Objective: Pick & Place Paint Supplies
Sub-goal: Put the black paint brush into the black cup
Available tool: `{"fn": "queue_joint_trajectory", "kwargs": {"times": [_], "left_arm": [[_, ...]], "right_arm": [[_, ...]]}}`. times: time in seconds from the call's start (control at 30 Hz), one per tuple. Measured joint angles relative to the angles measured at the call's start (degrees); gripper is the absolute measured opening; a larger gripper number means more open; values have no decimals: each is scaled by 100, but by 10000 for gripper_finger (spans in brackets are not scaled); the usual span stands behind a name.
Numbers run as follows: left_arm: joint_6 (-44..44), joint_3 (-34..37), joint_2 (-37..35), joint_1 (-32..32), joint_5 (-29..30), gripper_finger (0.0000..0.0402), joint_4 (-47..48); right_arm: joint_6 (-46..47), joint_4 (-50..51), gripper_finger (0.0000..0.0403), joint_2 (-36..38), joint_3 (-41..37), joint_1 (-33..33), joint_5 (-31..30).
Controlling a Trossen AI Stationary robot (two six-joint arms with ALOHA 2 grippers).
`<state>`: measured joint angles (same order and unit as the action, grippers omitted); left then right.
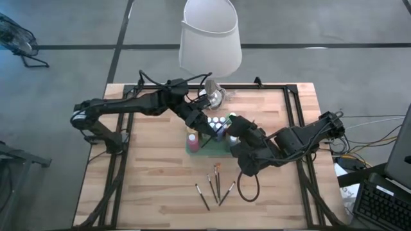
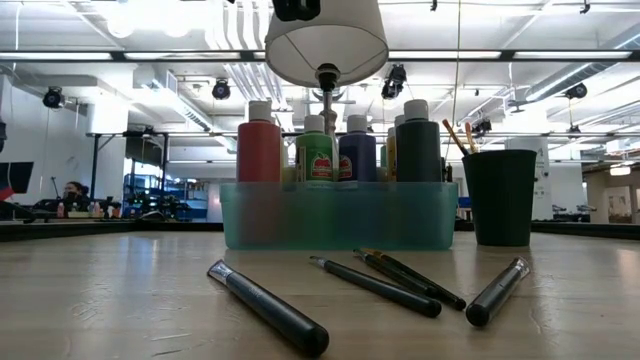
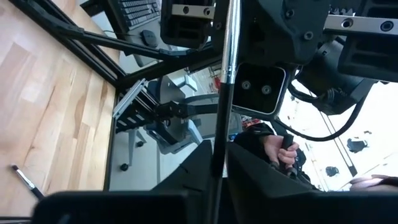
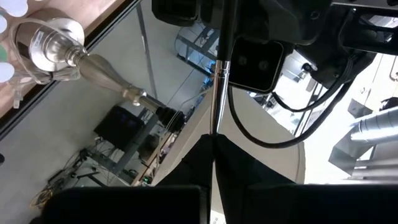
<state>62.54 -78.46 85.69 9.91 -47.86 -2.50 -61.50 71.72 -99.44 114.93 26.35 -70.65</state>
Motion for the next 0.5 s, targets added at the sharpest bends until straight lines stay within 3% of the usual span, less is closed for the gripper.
{"fn": "queue_joint_trajectory", "kwargs": {"times": [0.17,0.5], "left_arm": [[-144,0,0,0,15,15,-4],[-172,2,0,0,20,15,-5]], "right_arm": [[4,0,8,0,0,0,0],[660,0,16,12,0,-68,8]]}}
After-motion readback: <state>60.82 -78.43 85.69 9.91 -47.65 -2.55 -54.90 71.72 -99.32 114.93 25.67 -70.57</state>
